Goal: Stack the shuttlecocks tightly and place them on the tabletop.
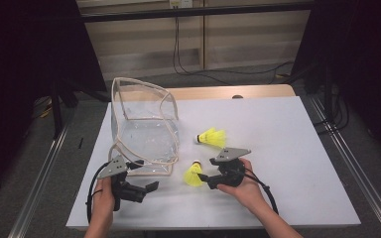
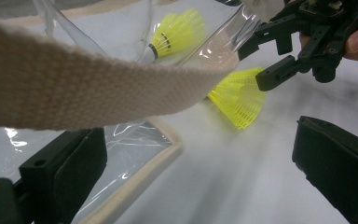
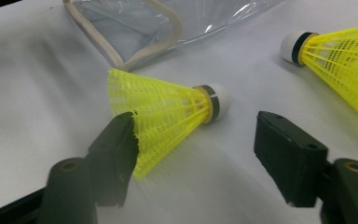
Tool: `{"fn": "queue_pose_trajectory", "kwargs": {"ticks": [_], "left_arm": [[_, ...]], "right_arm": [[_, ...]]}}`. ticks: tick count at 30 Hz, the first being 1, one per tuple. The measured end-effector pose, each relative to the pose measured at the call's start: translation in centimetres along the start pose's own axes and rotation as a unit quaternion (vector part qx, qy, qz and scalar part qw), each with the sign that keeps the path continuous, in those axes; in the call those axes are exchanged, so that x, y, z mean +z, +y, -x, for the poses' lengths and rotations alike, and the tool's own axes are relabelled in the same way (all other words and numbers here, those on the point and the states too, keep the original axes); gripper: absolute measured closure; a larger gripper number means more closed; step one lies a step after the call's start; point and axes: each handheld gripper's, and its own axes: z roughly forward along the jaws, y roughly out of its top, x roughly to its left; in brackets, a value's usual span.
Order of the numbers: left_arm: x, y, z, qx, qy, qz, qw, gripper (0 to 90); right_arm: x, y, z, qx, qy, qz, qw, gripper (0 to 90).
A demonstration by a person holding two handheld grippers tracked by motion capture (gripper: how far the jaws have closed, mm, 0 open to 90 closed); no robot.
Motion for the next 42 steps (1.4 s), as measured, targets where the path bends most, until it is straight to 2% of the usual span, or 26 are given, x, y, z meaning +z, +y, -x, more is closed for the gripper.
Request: {"fn": "queue_pose_trajectory", "kwargs": {"ticks": [4, 8, 17, 21, 31, 42], "left_arm": [[0.0, 0.0, 0.0, -0.001, 0.002, 0.001, 1.0, 3.2], [0.0, 0.0, 0.0, 0.0, 0.0, 0.001, 1.0, 3.2], [0.0, 0.0, 0.0, 0.0, 0.001, -0.001, 1.0, 3.2], [0.1, 0.0, 0.0, -0.001, 0.001, 0.0, 1.0, 3.2], [0.0, 0.0, 0.0, 0.0, 0.002, -0.001, 1.0, 3.2], [0.0, 0.0, 0.0, -0.001, 0.003, 0.0, 1.0, 3.2]], "right_arm": [[-0.1, 0.0, 0.1, -0.005, -0.002, 0.0, 1.0, 42.2], [-0.3, 0.0, 0.3, -0.001, -0.016, 0.005, 0.9998, 51.5], [-0.4, -0.3, 1.0, 0.0, -0.016, 0.008, 0.9998, 81.6], [-0.4, -0.3, 1.1, -0.006, -0.015, 0.01, 0.9998, 88.0], [-0.9, -0.1, 1.3, -0.014, -0.002, 0.019, 0.9997, 90.0], [-2.7, 0.1, 2.3, -0.02, 0.0, 0.04, 0.999, 90.0]]}}
